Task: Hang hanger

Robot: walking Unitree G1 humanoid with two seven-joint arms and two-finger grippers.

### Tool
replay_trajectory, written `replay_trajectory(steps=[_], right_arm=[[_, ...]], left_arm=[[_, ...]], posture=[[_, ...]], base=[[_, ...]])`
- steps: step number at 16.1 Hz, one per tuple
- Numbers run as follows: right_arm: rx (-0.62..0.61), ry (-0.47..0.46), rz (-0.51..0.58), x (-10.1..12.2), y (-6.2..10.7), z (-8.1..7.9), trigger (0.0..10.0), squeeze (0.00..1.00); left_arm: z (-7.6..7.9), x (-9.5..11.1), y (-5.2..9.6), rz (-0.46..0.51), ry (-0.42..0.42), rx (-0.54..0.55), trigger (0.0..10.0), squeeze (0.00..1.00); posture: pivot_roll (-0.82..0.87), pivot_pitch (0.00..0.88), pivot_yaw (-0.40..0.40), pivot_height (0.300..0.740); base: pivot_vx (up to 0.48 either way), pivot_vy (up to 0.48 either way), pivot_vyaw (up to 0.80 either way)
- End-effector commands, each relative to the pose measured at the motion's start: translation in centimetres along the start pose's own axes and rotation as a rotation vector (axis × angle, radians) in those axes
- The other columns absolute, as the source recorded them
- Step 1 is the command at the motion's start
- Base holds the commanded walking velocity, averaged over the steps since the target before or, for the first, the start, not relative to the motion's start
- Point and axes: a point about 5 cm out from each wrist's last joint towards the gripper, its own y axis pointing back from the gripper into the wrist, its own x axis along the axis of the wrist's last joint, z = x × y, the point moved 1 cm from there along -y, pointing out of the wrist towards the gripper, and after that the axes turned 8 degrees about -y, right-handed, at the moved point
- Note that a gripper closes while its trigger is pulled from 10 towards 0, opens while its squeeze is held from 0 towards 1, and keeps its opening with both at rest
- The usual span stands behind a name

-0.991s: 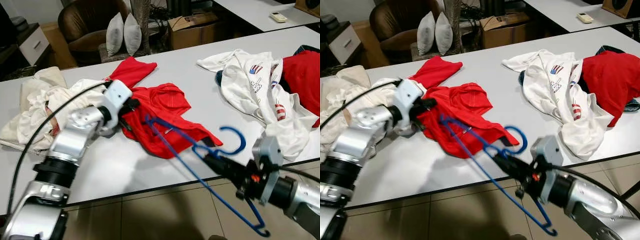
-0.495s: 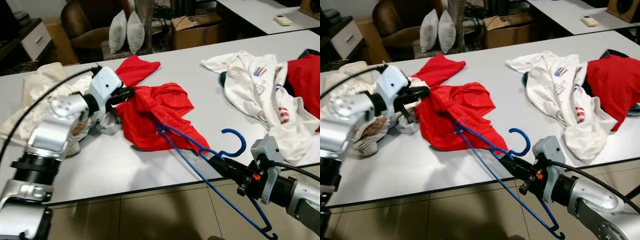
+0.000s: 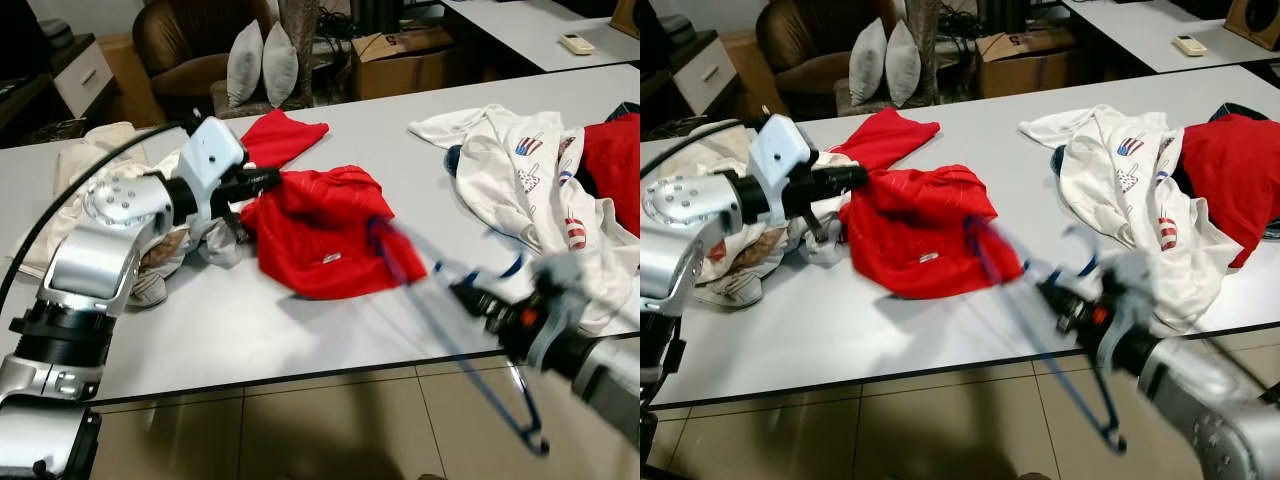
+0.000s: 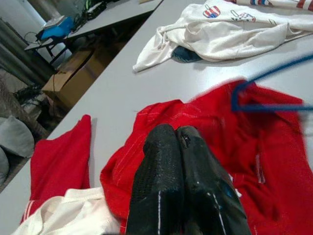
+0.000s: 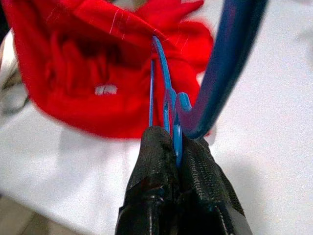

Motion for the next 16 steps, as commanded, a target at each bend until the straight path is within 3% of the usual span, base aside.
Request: replay_trajectory(steps=[1, 6, 8, 10, 12, 13, 16], right_arm=[[0.018, 0.0, 0.053, 0.9, 0.1, -0.2, 10.0, 0.0], [0.203, -0.034, -0.123, -2.6, -0.1, -3.0, 10.0, 0.0], [0.192, -0.068, -0.151, -3.6, -0.4, -2.8, 10.0, 0.0], [0.16, -0.089, -0.128, -3.8, -1.3, -2.2, 10.0, 0.0], [0.102, -0.105, -0.049, -3.1, -2.5, -1.4, 10.0, 0.0], [0.105, -0.116, 0.015, -2.1, -3.2, -1.3, 10.0, 0.0], [0.157, -0.14, 0.062, -1.3, -3.8, -1.8, 10.0, 0.0]], left_arm=[[-0.5, 0.3, 0.4, 0.001, 0.005, 0.018, 0.0, 0.0], [-0.1, 0.7, -1.1, 0.06, 0.091, 0.086, 0.0, 0.0], [-0.7, 1.7, -1.6, 0.116, 0.119, 0.14, 0.0, 0.0], [0.1, 2.9, -1.9, 0.192, 0.151, 0.063, 0.0, 0.0], [1.0, 2.8, -1.7, 0.17, 0.133, -0.019, 0.0, 0.0], [1.5, 2.0, -1.4, 0.106, 0.079, -0.069, 0.0, 0.0], [1.3, 0.4, -0.9, -0.021, -0.034, -0.078, 0.0, 0.0]], posture=[[-0.22, 0.0, 0.134, 0.74], [-0.22, 0.0, 0.136, 0.74], [-0.22, 0.0, 0.139, 0.74], [-0.22, 0.0, 0.147, 0.74], [-0.22, 0.0, 0.148, 0.74], [-0.22, 0.0, 0.152, 0.74], [-0.21, 0.0, 0.145, 0.74]], base=[[0.0, 0.0, 0.0], [0.0, 0.0, 0.0], [0.0, 0.0, 0.0], [0.0, 0.0, 0.0], [0.0, 0.0, 0.0], [0.0, 0.0, 0.0], [0.0, 0.0, 0.0]])
